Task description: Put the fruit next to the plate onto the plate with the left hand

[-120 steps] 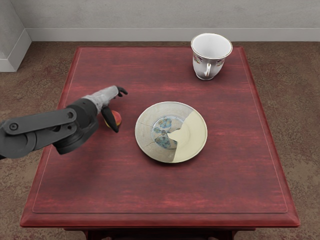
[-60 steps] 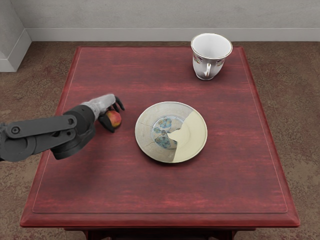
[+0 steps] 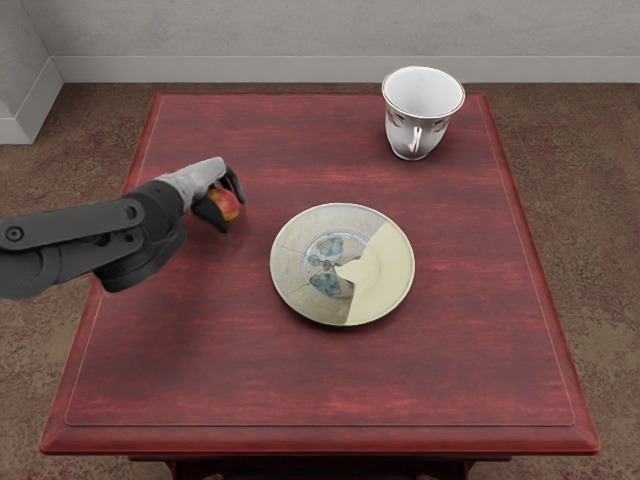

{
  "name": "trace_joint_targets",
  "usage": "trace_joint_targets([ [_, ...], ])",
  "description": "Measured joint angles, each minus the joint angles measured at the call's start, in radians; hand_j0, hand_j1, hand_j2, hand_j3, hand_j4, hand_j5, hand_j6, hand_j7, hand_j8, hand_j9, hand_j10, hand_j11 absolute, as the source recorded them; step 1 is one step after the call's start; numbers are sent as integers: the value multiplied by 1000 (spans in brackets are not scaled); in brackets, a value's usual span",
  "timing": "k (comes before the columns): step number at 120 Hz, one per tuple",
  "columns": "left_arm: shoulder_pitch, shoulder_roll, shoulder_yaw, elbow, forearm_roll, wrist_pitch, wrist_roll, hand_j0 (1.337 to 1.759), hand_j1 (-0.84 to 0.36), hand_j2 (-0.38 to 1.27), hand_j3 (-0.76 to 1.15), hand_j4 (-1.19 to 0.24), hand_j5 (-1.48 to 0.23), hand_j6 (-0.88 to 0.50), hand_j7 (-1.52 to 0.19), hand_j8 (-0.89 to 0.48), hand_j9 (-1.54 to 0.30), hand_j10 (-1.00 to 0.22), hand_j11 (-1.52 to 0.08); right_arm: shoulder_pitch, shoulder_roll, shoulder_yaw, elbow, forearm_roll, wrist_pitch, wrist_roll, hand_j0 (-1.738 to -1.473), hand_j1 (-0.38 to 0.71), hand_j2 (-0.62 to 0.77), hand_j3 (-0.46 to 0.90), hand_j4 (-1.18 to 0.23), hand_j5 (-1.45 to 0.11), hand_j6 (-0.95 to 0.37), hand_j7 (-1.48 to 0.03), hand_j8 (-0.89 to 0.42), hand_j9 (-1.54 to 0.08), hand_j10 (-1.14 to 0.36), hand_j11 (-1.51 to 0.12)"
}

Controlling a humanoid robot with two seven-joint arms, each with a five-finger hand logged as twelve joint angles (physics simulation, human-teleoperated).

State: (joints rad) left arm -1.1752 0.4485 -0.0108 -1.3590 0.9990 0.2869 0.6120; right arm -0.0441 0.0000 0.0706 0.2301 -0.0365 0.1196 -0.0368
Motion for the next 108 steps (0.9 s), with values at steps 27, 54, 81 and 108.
trace_joint_targets([
  [27, -63, 21, -155, -3, -266, -238, 0, 1649, -378, 275, 29, -607, -991, -327, -994, -380, -989, -697, -987, 0, 0, 0, 0, 0, 0, 0, -1658, -331, -3, 0, -15, -20, -15, -20, -15, -20, -15, -20],
  [54, -68, -60, -249, -18, -365, -453, 0, 1648, -376, 307, 9, -599, -1012, -326, -1023, -373, -1014, -708, -1012, 0, 0, 0, 0, 0, 0, 0, -1658, -331, -3, 0, -15, -20, -15, -20, -15, -20, -15, -20],
  [81, -47, -122, -249, -19, -374, -477, -1, 1648, -383, 315, 3, -591, -1020, -315, -1030, -367, -1019, -704, -1021, 0, 0, 0, 0, 0, 0, 0, -1658, -331, -3, 0, -15, -20, -15, -20, -15, -20, -15, -20],
  [108, -68, -125, -253, -14, -371, -504, -1, 1653, -32, 150, 1, -335, -501, -184, -506, -212, -501, -358, -503, 0, 0, 0, 0, 0, 0, 0, -1658, -331, -3, 0, -15, -20, -15, -20, -15, -20, -15, -20],
])
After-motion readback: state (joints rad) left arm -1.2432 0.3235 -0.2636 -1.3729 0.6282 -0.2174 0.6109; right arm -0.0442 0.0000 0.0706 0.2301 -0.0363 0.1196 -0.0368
